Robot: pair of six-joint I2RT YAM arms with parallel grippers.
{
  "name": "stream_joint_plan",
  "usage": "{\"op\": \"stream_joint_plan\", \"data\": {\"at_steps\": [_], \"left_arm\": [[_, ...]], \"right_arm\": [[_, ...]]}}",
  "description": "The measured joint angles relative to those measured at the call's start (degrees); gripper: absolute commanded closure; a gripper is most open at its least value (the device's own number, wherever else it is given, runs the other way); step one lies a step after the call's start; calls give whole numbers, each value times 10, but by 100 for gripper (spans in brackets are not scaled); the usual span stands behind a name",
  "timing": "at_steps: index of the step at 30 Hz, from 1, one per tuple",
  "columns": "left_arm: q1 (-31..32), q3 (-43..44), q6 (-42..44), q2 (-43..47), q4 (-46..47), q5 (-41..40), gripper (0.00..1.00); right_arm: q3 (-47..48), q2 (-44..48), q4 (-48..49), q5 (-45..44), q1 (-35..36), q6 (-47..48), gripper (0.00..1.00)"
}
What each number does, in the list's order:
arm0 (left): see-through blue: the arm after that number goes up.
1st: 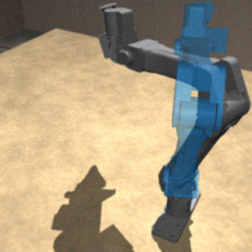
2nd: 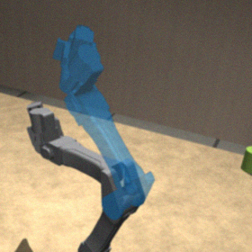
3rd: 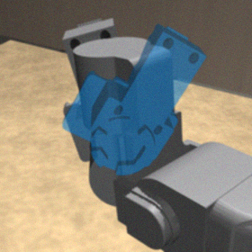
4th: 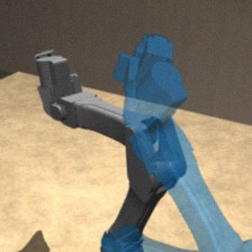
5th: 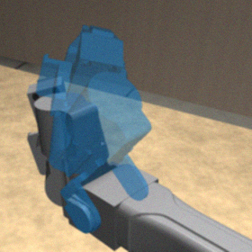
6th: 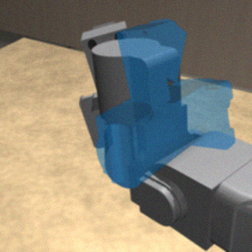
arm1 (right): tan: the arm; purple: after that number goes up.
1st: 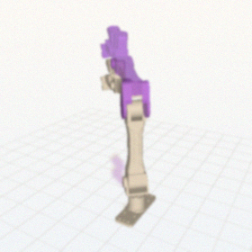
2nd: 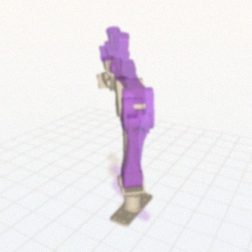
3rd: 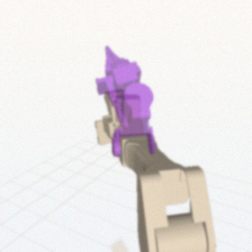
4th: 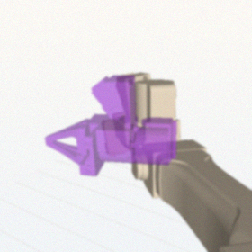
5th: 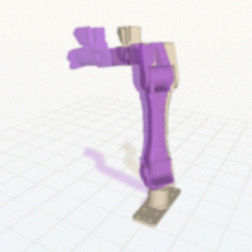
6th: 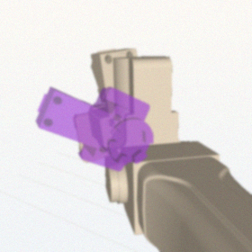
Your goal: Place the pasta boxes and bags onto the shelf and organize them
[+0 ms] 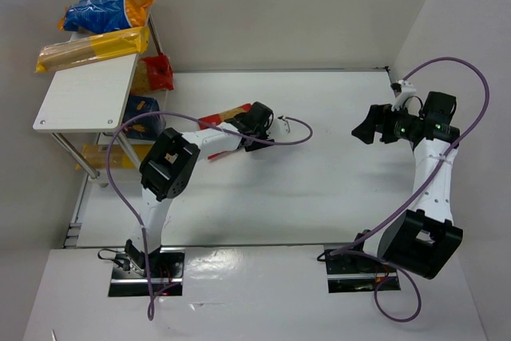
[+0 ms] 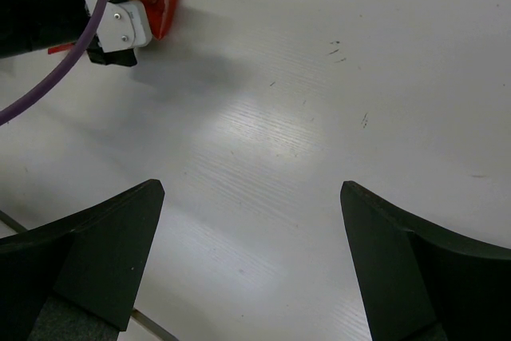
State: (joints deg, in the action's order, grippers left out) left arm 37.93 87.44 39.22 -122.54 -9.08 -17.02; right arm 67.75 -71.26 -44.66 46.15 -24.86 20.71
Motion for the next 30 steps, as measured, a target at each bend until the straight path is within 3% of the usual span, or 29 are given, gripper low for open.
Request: {"op": "stream_joint_plan", "data": {"at_steps": [4, 5, 7, 22, 30], "left_arm": [[-9, 30, 12, -18, -42, 14, 67], [-11, 38, 19, -22, -51, 14, 88], [-15, 51, 28, -23, -66, 15, 98], [-59, 30, 138, 84, -147, -7, 100], [-79, 117, 192, 122, -194, -28, 100]], "right_arm": [[-6, 5, 0, 5, -2, 0, 0], [-7, 5, 0, 7, -2, 0, 0], [-7, 5, 0, 10, -2, 0, 0], [-25, 25, 3, 13, -6, 0, 0], [-26, 25, 5, 17, -7, 0, 0]]}}
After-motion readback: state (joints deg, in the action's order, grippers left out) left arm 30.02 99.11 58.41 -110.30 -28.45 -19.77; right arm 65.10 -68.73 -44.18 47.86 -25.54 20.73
